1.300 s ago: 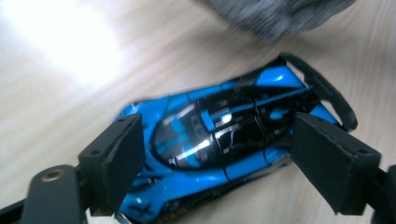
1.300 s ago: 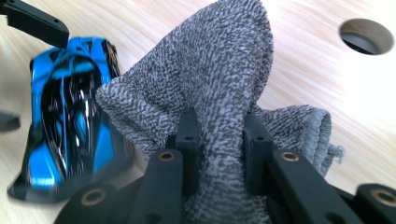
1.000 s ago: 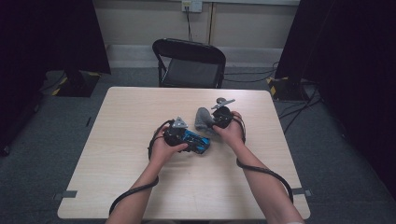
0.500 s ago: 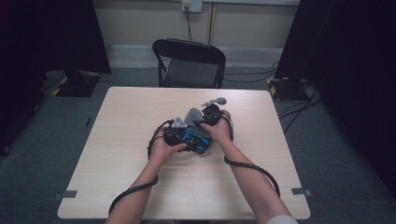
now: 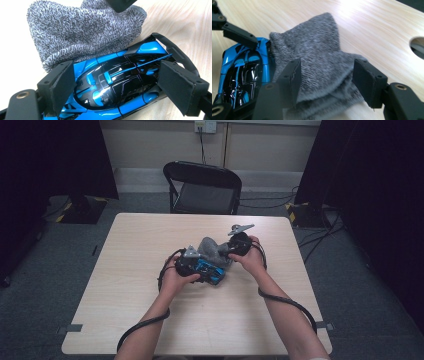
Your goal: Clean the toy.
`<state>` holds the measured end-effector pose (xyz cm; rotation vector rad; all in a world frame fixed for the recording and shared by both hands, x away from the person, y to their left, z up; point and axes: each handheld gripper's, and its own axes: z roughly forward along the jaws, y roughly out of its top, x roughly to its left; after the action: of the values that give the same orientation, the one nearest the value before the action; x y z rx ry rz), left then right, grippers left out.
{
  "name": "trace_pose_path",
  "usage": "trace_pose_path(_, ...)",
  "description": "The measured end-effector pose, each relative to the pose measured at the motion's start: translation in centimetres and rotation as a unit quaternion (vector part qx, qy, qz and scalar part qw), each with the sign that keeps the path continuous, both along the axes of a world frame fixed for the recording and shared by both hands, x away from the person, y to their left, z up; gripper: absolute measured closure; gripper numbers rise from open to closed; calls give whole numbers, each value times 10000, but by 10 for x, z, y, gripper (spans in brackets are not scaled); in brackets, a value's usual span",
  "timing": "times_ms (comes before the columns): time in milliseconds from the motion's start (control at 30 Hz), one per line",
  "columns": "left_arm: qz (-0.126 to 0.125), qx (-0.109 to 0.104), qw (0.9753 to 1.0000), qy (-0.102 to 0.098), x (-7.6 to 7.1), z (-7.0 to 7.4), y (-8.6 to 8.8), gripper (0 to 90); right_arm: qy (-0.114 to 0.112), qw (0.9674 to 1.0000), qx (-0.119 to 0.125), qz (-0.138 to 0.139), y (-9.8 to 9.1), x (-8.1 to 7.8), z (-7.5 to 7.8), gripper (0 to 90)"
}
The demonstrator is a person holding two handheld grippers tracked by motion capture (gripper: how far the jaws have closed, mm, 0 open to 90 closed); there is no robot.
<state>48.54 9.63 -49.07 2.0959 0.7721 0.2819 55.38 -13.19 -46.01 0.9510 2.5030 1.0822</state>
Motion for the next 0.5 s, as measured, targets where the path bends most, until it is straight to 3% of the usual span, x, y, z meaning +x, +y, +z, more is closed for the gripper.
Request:
trace_pose_path(200, 6, -12, 10000, 3, 0, 0, 0, 143, 96, 9988, -432, 205, 13, -5, -19, 412)
trace_pose_path(400, 1, -25, 10000, 16, 0, -1, 0, 143, 157, 9991, -381, 55, 16, -11, -29, 490)
trace_pose_path(500, -9, 15, 10000, -15, 0, 0, 1, 142, 214, 9987, -461, 67, 19, -13, -28, 589)
